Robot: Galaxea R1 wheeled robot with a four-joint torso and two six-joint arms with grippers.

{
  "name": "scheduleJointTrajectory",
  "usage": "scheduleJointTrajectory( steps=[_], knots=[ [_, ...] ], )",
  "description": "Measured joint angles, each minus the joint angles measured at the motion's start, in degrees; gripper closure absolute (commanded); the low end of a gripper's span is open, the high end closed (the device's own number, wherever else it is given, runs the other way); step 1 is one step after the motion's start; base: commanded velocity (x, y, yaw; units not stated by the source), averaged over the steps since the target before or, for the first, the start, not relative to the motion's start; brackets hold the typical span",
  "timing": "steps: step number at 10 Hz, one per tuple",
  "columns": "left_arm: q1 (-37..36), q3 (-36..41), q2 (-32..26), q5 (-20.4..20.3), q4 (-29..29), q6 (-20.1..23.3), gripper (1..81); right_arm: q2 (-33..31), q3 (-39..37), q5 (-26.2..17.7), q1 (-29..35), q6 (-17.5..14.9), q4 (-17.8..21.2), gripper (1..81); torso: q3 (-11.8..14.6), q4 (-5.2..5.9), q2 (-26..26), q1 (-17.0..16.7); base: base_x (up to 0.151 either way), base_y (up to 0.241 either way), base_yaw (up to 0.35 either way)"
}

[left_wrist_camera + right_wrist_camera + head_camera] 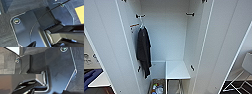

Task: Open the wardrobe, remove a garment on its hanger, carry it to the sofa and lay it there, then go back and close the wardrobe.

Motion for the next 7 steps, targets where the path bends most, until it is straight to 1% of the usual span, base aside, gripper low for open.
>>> scheduleJointTrajectory(
  steps=[1,2,7],
  knots=[
    [0.0,0.0,0.0,0.0,0.0,0.0,1.0,-0.1,0.0,0.0,0.0,0.0,0.0,1.0,0.0,0.0,0.0,0.0,0.141,0.0,0.0],
    [0.0,0.0,0.0,-0.1,0.0,0.0,1.0,0.0,0.0,0.0,0.0,0.0,0.0,1.0,0.0,0.0,0.0,0.0,0.094,0.0,0.0],
    [0.4,0.0,-0.1,0.3,-0.8,-0.7,1.0,0.0,0.0,0.0,-0.3,0.0,0.0,1.0,0.0,0.0,0.0,0.1,0.0,0.0,0.0]
  ],
)
